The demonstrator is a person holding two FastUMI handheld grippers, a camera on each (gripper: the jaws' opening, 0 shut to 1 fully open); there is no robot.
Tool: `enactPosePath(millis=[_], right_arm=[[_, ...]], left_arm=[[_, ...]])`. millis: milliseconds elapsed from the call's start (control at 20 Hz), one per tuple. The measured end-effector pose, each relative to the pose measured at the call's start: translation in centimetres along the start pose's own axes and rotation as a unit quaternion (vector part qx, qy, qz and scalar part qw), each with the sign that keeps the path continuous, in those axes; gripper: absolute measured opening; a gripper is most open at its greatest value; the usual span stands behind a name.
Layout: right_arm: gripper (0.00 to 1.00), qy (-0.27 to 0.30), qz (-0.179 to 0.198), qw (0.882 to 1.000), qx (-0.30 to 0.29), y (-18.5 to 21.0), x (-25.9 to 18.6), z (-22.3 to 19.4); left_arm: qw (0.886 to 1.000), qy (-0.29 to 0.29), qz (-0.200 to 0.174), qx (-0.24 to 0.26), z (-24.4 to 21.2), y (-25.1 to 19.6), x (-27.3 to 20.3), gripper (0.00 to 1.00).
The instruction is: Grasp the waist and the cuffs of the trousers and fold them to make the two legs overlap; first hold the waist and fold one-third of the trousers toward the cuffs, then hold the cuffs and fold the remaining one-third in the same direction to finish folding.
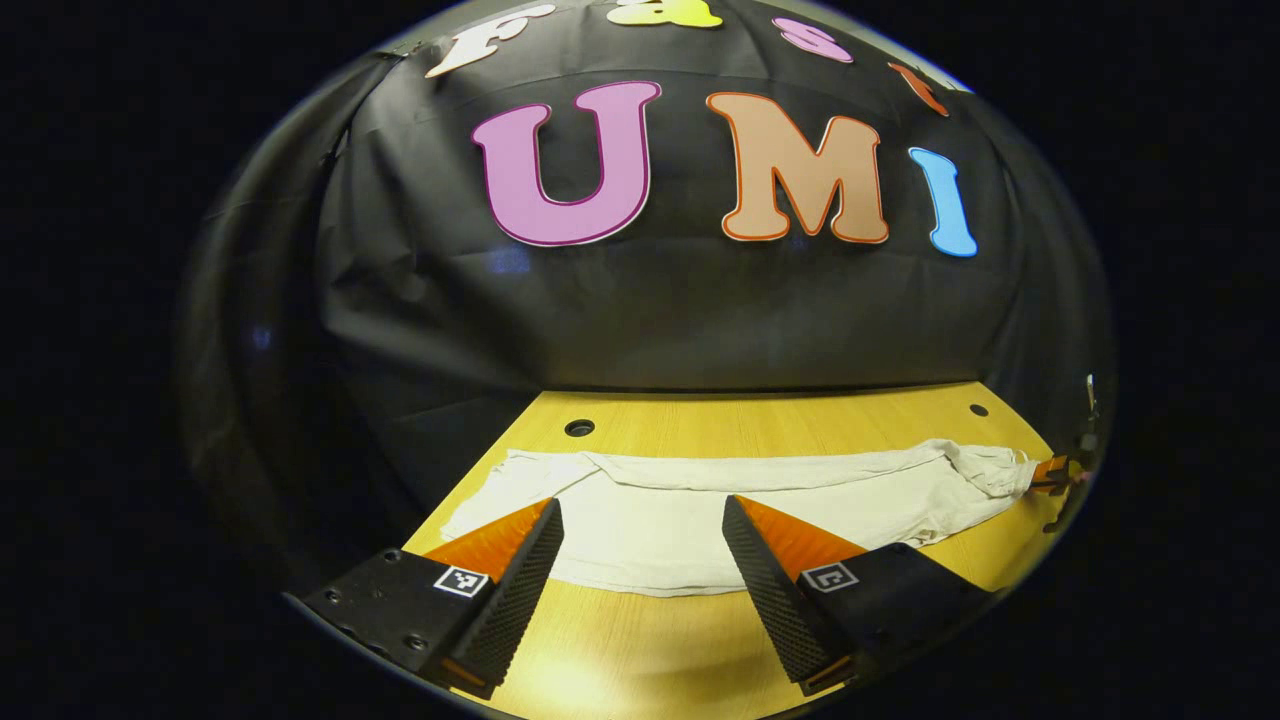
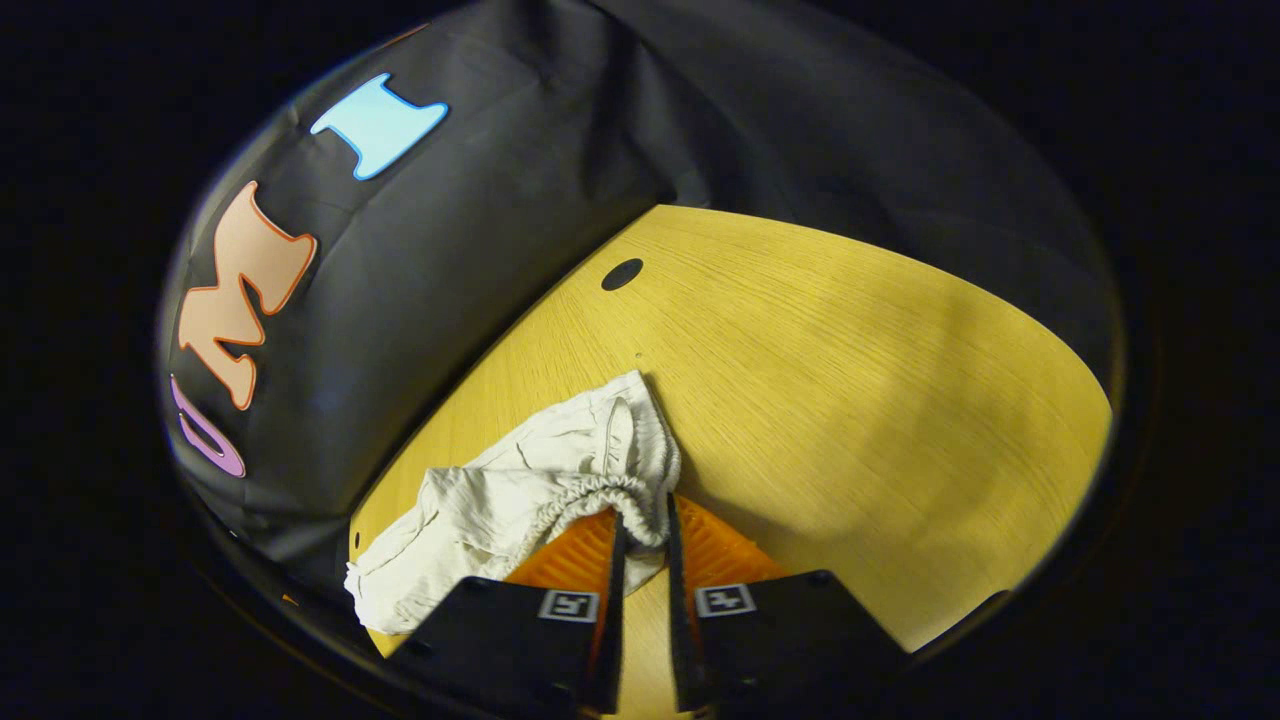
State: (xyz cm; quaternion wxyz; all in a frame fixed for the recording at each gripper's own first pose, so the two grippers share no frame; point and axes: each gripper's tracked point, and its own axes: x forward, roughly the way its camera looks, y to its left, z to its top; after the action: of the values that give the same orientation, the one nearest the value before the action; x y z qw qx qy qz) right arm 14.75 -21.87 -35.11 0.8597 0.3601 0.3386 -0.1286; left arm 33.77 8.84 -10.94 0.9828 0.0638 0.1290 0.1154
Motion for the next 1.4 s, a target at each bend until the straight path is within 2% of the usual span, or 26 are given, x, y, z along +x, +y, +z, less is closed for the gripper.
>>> enactPosePath(millis=[50, 400, 650, 850, 1150, 1400], right_arm=[[0.19, -0.006, 0.002, 1.000, -0.008, 0.1, -0.1, 0.2], [0.19, -0.047, 0.014, 0.998, -0.048, 2.9, -3.3, 2.5], [0.19, -0.088, 0.064, 0.990, -0.089, 9.4, -6.8, 4.0], [0.19, -0.118, 0.102, 0.983, -0.101, 17.2, -9.2, 3.5], [0.19, -0.109, 0.177, 0.958, -0.197, 30.2, -11.0, -3.1], [0.19, -0.049, 0.222, 0.939, -0.260, 37.8, -9.6, -13.2]], left_arm=[[1.000, 0.000, 0.001, -0.003, 0.0, -0.1, -0.3, 0.97], [0.999, -0.003, 0.009, -0.031, -0.4, 1.2, -1.2, 0.97], [0.998, -0.007, -0.003, -0.060, -0.9, 3.0, -1.3, 0.97], [0.997, 0.001, -0.024, -0.075, -1.5, 5.5, -0.2, 0.97], [0.996, 0.018, -0.037, -0.084, -2.7, 10.7, 2.1, 0.99], [0.996, 0.029, -0.028, -0.084, -4.1, 15.3, 3.5, 0.99]])
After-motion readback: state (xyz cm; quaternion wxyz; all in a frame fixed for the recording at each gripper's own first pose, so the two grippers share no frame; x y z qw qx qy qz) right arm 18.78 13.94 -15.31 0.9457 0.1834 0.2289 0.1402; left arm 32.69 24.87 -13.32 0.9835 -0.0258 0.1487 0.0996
